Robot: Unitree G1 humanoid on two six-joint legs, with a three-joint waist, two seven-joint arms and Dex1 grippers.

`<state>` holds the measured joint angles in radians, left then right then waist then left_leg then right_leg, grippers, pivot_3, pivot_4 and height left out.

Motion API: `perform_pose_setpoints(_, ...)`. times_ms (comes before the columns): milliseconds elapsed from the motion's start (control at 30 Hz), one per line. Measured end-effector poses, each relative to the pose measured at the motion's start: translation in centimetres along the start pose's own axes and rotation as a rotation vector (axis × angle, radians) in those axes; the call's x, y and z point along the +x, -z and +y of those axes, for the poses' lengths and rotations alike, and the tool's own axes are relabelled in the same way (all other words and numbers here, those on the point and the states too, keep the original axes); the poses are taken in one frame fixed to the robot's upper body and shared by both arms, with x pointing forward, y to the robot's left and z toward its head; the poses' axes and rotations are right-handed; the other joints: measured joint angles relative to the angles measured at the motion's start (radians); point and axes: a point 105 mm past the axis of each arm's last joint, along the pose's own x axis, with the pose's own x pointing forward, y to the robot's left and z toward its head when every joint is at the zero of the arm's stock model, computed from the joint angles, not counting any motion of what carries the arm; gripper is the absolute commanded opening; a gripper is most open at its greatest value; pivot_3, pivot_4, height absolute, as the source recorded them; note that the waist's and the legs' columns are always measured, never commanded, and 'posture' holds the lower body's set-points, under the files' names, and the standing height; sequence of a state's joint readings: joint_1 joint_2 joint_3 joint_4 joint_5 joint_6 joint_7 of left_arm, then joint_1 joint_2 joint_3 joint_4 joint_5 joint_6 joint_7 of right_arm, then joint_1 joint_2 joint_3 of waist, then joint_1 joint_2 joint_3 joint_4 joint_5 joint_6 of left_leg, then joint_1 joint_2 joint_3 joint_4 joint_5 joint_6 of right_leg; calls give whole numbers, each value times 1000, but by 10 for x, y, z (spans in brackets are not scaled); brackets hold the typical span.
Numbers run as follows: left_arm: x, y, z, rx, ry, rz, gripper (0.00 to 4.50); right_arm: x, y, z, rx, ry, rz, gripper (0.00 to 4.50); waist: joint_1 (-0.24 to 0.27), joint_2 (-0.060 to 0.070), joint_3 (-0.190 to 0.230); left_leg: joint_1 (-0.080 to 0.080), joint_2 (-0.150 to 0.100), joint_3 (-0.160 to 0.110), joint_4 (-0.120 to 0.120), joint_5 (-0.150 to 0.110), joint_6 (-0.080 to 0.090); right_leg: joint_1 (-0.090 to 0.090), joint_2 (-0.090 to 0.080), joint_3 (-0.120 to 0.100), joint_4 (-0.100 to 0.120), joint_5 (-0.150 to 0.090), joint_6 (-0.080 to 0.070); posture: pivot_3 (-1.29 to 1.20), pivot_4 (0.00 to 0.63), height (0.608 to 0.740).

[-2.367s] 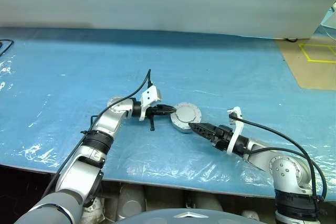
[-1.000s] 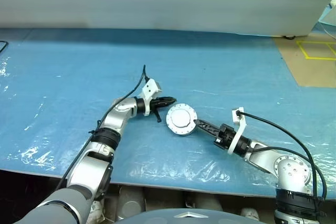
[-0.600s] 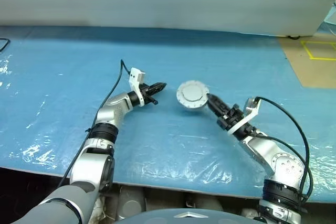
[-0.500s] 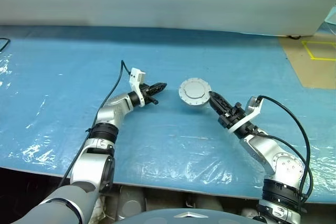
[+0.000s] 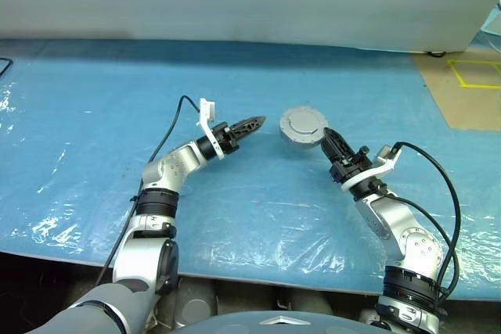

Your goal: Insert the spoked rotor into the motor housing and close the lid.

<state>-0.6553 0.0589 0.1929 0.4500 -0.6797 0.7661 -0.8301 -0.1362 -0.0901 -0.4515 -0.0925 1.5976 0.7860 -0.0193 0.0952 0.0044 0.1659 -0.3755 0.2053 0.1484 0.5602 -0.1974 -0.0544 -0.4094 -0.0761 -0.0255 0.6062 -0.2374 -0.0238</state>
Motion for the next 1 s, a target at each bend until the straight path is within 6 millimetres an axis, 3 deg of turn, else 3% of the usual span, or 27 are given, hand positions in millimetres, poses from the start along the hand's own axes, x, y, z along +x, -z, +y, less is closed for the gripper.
perform_pose_setpoints(33,1,3,0,-22,-2,12,4487,1,2,0,1,-1,7,1094,0,0,0,0,0,0,0,0,0,0,0,0,0,0,0,0,150,740)
perform_pose_setpoints(333,13,6,-21,-175,96,17,4487,1,8,-1,2,-4,26,1094,1,0,0,-1,0,-1,1,0,0,0,0,0,0,1,1,0,150,740)
perform_pose_setpoints(500,15,13,-18,-166,73,53,4487,-3,11,-6,8,5,35,1094,0,0,0,-1,-1,-1,1,0,0,0,0,0,-1,1,2,0,150,740)
perform_pose_setpoints(700,22,20,-8,-159,25,57,4487,-1,19,12,-12,-78,75,1094,1,0,0,-1,-1,-1,1,0,0,0,0,0,-1,2,3,0,150,740)
perform_pose_setpoints(933,28,18,-14,-162,50,54,4487,-2,23,11,-19,-74,100,1094,1,0,0,-1,-1,-2,1,0,0,0,0,0,-1,2,3,0,150,740)
perform_pose_setpoints(1000,31,18,-16,-170,61,52,4115,-1,25,11,-20,-74,106,1094,1,0,0,-1,-1,-2,2,0,0,0,0,0,-1,2,3,0,150,740)
